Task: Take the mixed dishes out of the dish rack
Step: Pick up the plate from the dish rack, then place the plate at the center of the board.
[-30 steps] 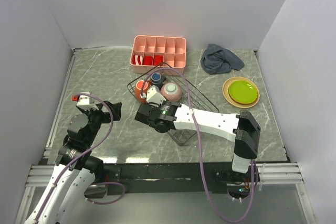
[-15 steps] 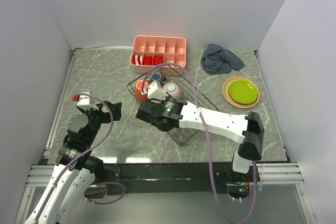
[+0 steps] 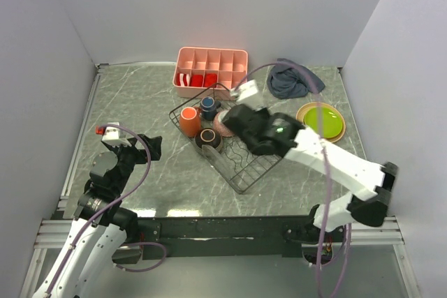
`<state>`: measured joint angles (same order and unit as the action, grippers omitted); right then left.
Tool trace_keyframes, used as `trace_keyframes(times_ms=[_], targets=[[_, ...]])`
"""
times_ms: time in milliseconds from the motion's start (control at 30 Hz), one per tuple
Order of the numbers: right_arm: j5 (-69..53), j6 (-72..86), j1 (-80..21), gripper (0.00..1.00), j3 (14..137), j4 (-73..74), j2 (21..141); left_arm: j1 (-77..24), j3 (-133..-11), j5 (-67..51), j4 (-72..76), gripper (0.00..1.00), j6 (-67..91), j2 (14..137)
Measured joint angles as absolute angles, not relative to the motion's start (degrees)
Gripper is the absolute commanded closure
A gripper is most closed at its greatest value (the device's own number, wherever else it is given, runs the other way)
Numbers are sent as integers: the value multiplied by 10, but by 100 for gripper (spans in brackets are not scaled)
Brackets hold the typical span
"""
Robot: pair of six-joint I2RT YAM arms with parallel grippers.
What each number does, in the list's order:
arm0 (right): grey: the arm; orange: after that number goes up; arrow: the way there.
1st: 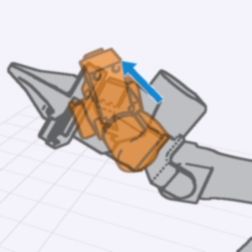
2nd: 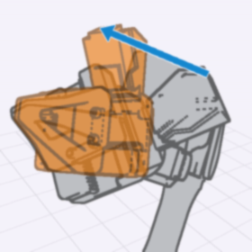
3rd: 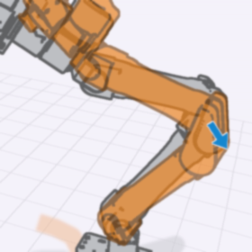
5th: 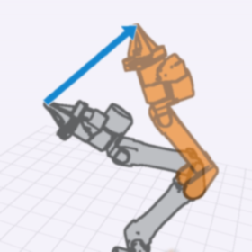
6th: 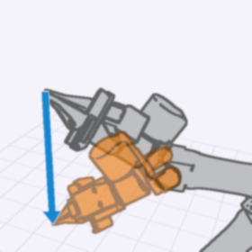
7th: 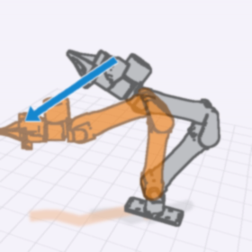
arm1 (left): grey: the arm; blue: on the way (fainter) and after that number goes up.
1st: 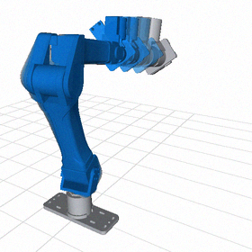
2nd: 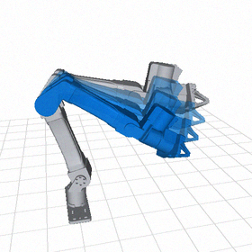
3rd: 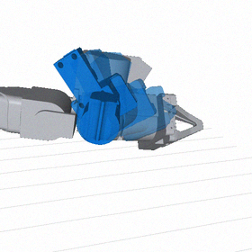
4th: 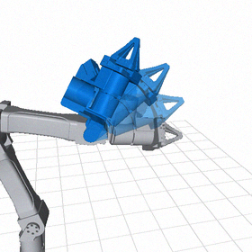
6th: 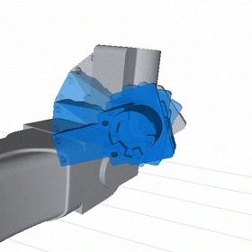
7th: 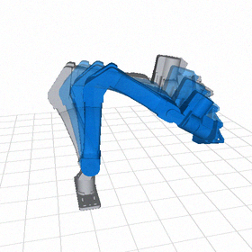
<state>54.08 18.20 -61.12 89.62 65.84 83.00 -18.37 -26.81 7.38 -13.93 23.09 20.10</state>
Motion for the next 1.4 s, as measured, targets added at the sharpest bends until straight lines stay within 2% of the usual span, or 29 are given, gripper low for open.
trace_keyframes(times_ms=[267,400,700,833,1033,1400], targets=[[416,171,-377,100,756,530,649,-184,-268,74,-139,0,231,201],[345,172,-256,100,702,472,599,-184,-268,74,-140,1,231,201],[126,229,62,100,584,342,592,-184,-268,74,-140,1,231,201],[48,281,171,100,535,279,614,-184,-268,74,-140,1,231,201],[-22,353,253,100,498,211,682,-184,-268,74,-140,1,231,202],[-76,405,293,96,492,135,792,-184,-268,74,-140,1,229,224]])
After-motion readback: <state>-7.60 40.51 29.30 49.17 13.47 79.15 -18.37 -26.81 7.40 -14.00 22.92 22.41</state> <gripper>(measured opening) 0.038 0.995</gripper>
